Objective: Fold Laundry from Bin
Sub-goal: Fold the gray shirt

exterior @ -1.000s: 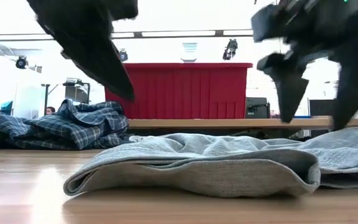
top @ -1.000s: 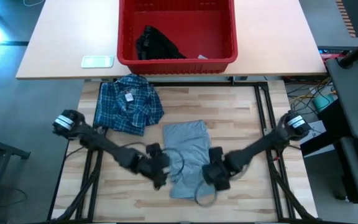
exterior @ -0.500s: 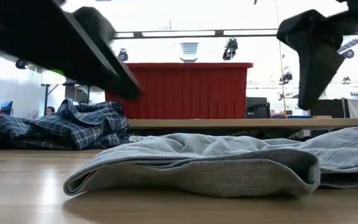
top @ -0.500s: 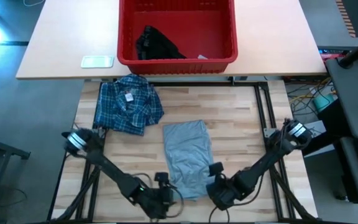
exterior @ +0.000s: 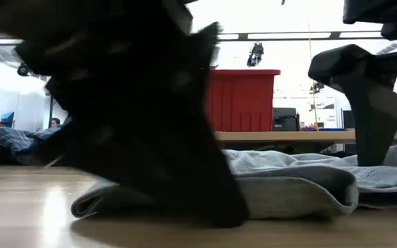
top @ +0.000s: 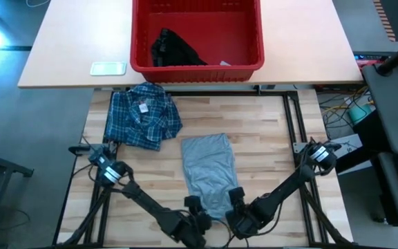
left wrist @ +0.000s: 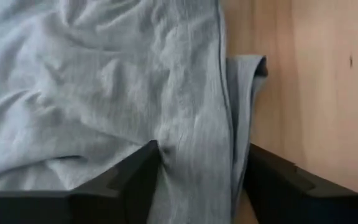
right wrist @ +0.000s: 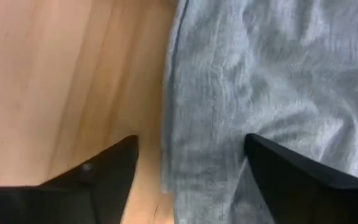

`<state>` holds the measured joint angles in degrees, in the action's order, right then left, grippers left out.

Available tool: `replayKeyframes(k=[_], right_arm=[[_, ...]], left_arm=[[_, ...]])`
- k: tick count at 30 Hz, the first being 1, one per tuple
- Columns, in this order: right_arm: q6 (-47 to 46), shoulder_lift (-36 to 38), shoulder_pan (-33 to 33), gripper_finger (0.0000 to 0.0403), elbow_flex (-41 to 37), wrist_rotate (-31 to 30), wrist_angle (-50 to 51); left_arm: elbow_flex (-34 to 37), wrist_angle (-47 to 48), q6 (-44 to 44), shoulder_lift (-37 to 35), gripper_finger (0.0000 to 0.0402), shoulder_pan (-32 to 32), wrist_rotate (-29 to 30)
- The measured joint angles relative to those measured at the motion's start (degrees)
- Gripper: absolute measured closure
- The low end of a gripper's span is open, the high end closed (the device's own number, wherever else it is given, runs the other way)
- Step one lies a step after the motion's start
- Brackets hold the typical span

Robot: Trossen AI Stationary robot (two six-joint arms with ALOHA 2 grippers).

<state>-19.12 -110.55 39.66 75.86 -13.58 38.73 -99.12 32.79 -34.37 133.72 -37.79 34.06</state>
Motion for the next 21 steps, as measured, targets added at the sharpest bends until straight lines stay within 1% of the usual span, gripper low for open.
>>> replayKeyframes(k=[1,3,6,7,8,9,10,12,14,18,21], right_arm=[[-0.3,-0.3,-0.1,0.0131,0.1,0.6,0.0],[-0.4,-1.0,-0.1,0.0178,0.3,1.1,-0.1],[-0.5,-1.5,-0.1,0.0262,0.3,1.7,-0.6],[-0.5,-1.5,-0.1,0.0292,0.3,1.9,-0.7],[-0.5,-1.3,-0.1,0.0322,0.3,2.2,-0.7],[-0.4,-1.1,-0.1,0.0352,0.6,2.4,-0.4],[0.0,-0.6,-0.1,0.0373,0.9,2.3,0.1],[0.2,0.4,-0.4,0.0384,1.8,1.0,2.8],[0.2,2.6,-0.8,0.039,3.6,0.4,5.3],[-0.4,7.2,-1.9,0.0393,7.1,1.1,12.7],[0.0,10.2,-3.7,0.0393,8.7,-0.6,15.8]], left_arm=[[-1.0,0.6,-0.7,0.4,0.0211,0.4,-0.9],[-2.8,2.1,-3.5,0.9,0.026,1.1,-2.4],[-3.4,4.8,-7.4,1.0,0.0356,2.6,-2.6],[-3.4,5.6,-8.9,0.9,0.0377,3.1,-2.2],[-3.4,7.1,-10.6,0.8,0.0387,3.7,-2.0],[-3.4,7.9,-12.1,0.5,0.0386,4.3,-2.2],[-3.3,9.2,-13.5,0.0,0.0386,4.6,-2.3],[-4.3,12.8,-15.4,-1.1,0.0394,4.9,-2.4],[-7.0,16.2,-15.7,-2.9,0.0398,4.8,-1.6],[-15.8,23.3,-11.9,-5.5,0.0399,5.1,-0.1],[-22.4,29.7,-8.9,-5.4,0.04,5.9,0.5]])
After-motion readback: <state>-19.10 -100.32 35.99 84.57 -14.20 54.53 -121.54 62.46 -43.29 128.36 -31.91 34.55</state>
